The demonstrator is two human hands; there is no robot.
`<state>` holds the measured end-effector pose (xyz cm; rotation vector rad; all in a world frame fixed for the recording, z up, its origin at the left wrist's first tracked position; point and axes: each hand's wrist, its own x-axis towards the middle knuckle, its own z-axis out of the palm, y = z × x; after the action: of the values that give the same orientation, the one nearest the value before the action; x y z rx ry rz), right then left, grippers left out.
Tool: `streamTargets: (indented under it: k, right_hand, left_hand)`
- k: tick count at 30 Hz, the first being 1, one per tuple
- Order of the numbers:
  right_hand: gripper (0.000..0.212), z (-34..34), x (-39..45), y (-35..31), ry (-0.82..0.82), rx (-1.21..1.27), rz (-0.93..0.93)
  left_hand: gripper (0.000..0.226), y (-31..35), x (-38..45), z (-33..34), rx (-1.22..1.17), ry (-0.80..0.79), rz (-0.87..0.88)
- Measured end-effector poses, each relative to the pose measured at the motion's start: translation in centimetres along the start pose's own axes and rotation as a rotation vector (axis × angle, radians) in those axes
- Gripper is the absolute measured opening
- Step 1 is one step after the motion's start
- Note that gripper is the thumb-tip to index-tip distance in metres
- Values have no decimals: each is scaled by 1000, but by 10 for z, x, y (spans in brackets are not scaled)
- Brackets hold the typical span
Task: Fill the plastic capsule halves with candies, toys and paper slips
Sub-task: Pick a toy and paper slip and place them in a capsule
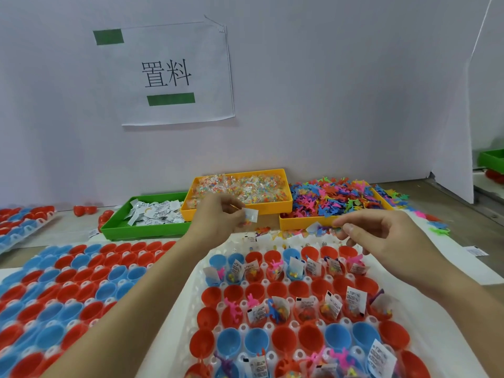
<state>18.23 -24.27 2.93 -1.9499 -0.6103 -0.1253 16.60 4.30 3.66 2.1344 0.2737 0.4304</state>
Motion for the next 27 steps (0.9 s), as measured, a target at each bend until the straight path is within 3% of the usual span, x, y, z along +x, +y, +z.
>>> streamTargets:
  k: [5,13,27]
  right_hand:
    - [20,-1,-3,-14,-98,89,-35]
    - [26,6,-15,-36,-414,230,-22]
    - [8,17,-16,-42,-288,131,-26]
  left_hand:
    - [6,20,-55,-7,-331,-177,46]
    - [9,36,-95,6,-331,-381,189]
    - [10,28,-103,1,-272,-346,235]
